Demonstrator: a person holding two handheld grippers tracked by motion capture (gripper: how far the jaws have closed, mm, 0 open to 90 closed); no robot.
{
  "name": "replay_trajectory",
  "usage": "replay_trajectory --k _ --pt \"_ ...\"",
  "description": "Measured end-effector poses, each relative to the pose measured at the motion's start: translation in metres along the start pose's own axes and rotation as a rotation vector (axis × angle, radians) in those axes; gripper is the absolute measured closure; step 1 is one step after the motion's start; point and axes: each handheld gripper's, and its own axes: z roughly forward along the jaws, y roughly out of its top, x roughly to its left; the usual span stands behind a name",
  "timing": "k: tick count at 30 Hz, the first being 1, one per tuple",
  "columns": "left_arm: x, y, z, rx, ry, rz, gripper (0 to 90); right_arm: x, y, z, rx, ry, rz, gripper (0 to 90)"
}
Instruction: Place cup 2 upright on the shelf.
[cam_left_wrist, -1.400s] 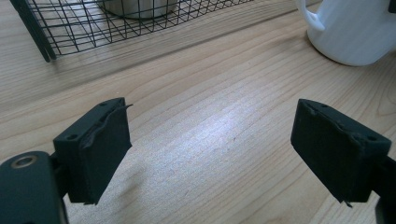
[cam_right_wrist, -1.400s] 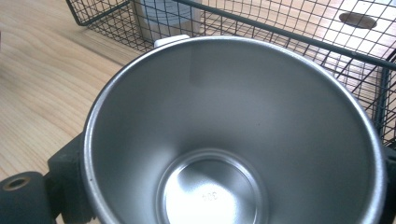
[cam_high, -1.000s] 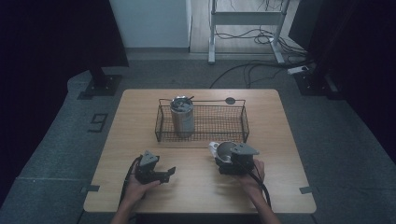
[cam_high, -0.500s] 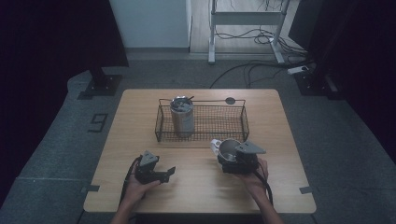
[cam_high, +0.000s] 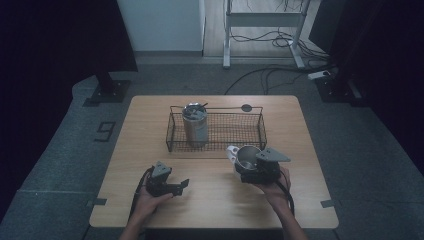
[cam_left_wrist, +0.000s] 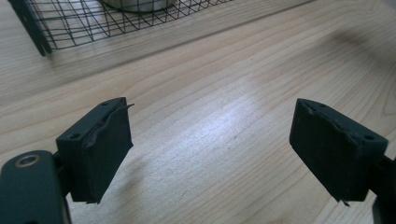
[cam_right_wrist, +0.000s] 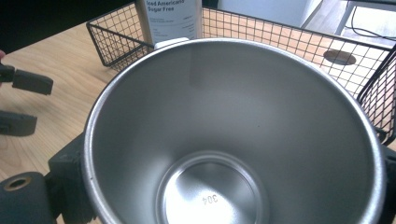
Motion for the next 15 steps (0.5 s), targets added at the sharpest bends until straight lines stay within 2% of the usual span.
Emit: replay_trajectory --k 5,9,15 --pt "-0.002 0.000 0.001 0.006 -0.004 0.005 13.1 -0.002 0.008 -0.004 -0.013 -0.003 -0.002 7.0" --pt "-0.003 0.000 0.003 0.016 0.004 -0.001 13.4 -0.005 0.015 -0.006 -0.024 0.020 0.007 7.0" --pt "-0.003 0.000 0.003 0.018 -0.002 0.001 13.7 -0.007 0.024 -0.009 -0.033 0.011 0.003 7.0"
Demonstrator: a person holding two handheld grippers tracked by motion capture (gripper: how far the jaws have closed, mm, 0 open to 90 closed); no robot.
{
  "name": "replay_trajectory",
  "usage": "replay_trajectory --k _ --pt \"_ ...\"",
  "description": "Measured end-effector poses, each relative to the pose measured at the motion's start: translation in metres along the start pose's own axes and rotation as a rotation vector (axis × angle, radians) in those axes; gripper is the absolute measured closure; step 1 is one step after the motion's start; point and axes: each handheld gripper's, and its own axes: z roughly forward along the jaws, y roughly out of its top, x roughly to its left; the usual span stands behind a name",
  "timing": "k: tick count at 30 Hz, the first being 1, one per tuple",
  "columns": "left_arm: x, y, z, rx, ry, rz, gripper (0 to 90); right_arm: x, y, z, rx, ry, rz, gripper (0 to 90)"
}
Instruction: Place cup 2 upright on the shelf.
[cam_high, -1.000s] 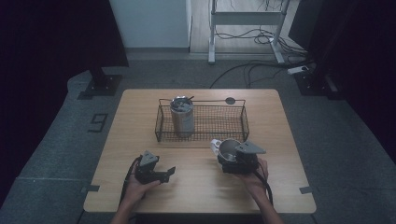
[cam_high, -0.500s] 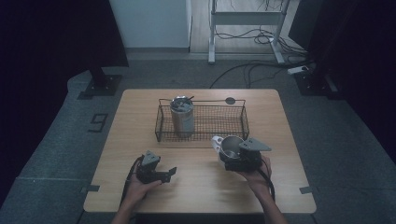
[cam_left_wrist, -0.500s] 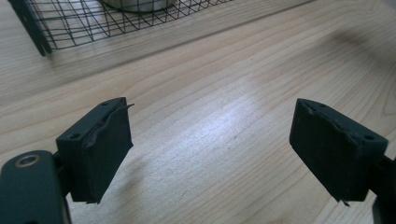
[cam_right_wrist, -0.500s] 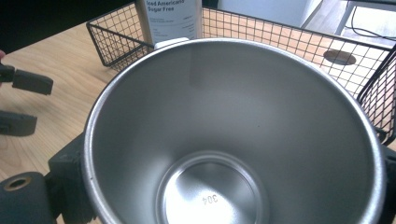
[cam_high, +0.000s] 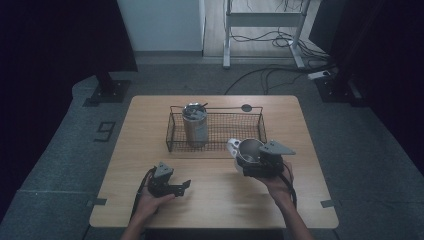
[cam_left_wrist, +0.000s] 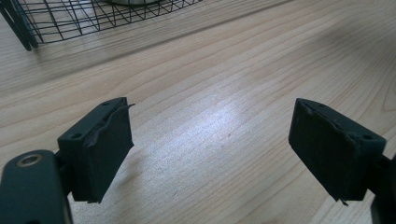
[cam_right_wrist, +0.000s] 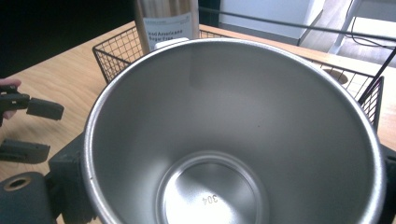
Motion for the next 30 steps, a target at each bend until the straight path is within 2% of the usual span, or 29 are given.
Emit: replay_trajectory --k 30 --pt "0.001 -0.001 -0.003 -0.010 -0.001 -0.008 13.7 -0.007 0.042 0.002 -0.010 0.028 -0.014 7.0"
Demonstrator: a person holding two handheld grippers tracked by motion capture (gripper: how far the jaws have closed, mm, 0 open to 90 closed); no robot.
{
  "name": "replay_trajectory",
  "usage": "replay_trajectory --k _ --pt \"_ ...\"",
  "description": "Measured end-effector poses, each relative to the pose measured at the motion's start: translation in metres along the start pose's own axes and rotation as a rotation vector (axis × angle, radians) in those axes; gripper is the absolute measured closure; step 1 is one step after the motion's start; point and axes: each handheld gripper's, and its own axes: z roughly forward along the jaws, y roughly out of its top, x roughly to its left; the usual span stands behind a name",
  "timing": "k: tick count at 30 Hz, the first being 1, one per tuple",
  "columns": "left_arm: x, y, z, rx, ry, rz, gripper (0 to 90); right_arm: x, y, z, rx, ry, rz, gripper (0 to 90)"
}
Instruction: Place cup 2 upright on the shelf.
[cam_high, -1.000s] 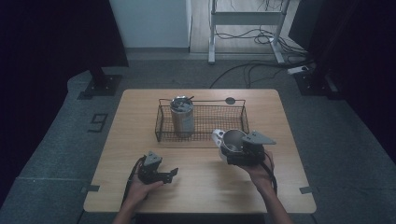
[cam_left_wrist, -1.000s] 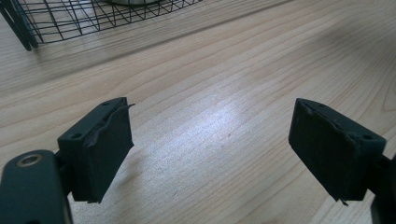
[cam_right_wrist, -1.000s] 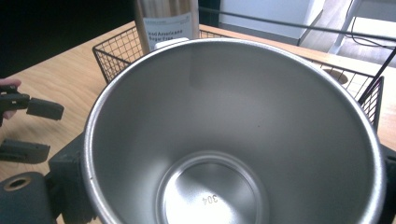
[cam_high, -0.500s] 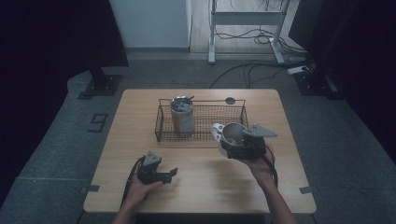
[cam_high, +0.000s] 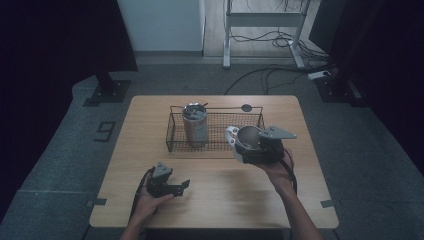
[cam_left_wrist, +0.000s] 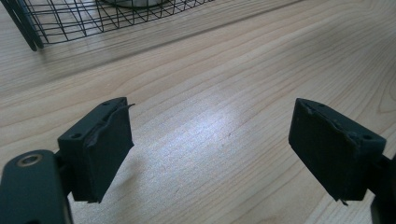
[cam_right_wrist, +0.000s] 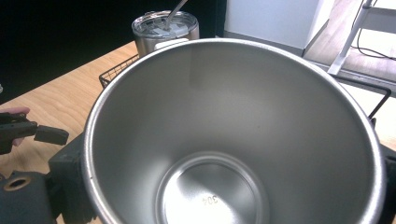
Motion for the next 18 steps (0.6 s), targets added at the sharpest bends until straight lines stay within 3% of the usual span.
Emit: replay_trajectory --k 18 --pt "0.000 0.000 0.000 0.003 0.000 0.000 13.7 -0.008 0.017 0.004 -0.012 -0.004 -0.017 7.0"
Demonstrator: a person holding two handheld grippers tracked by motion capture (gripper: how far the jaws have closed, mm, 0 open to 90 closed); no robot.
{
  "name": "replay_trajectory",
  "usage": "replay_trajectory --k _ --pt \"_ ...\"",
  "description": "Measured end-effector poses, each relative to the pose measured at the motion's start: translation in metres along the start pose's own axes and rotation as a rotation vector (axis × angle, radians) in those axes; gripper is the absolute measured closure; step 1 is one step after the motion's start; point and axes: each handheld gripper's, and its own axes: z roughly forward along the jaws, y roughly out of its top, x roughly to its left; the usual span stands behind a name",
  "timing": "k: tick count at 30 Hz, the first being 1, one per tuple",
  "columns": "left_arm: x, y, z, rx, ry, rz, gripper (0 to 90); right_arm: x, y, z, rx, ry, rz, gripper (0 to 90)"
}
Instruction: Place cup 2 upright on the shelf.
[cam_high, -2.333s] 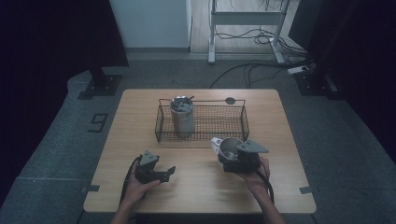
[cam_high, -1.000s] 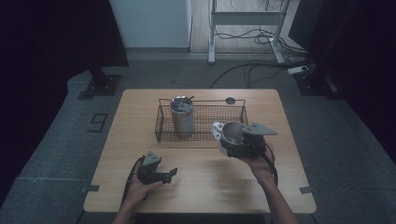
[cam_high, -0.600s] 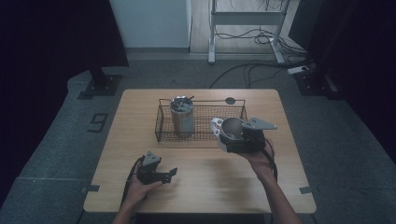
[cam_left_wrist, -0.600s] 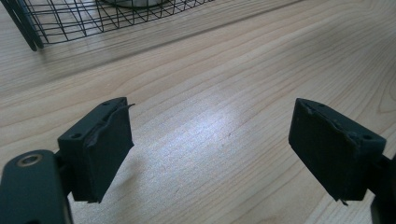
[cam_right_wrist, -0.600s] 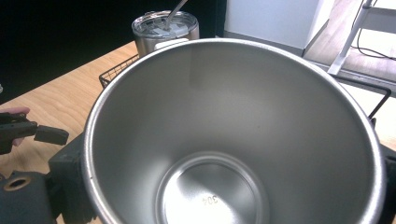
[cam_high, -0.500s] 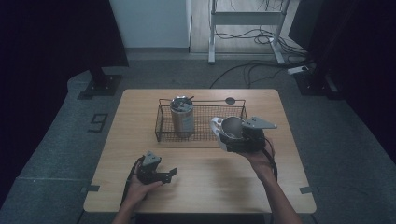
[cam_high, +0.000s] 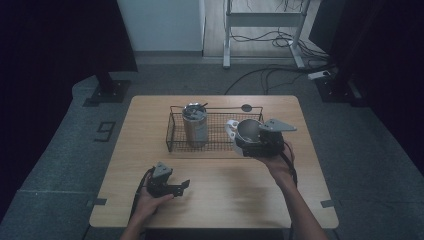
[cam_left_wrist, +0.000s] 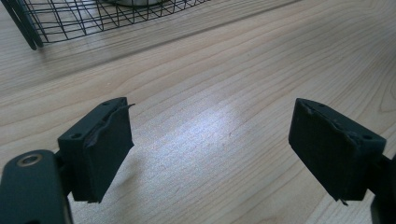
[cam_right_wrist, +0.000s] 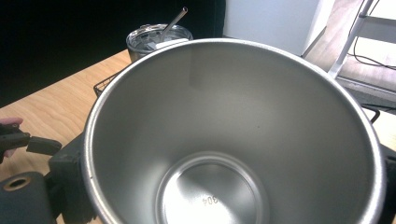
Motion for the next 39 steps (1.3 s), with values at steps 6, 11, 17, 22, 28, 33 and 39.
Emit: replay_trajectory --k 6,11,17,22,28,33,39 --pt "0.000 0.000 -0.001 -0.004 -0.001 -0.001 13.7 -0.003 0.004 0.002 0.000 -0.005 0.006 7.0" --pt "-0.002 0.001 -0.002 -0.012 -0.007 -0.001 13.8 -0.004 0.010 0.003 -0.003 -0.014 0.006 7.0" --pt "-0.001 0.001 -0.003 -0.014 -0.006 -0.006 13.9 -0.006 0.016 0.008 0.004 -0.018 -0.002 7.0" --pt "0.001 0.001 -0.004 -0.018 -0.003 -0.011 14.0 -0.008 0.017 0.012 0.007 -0.022 0.000 7.0" --pt "0.002 0.001 -0.004 -0.015 -0.004 -0.012 14.0 -0.009 0.021 0.018 0.014 -0.021 0.005 7.0" --pt "0.002 0.001 -0.005 -0.015 -0.003 -0.012 14.1 -0.010 0.023 0.022 0.015 -0.019 0.009 7.0" --pt "0.002 0.001 -0.006 -0.017 -0.002 -0.010 14.1 -0.010 0.024 0.026 0.020 -0.019 0.009 7.0"
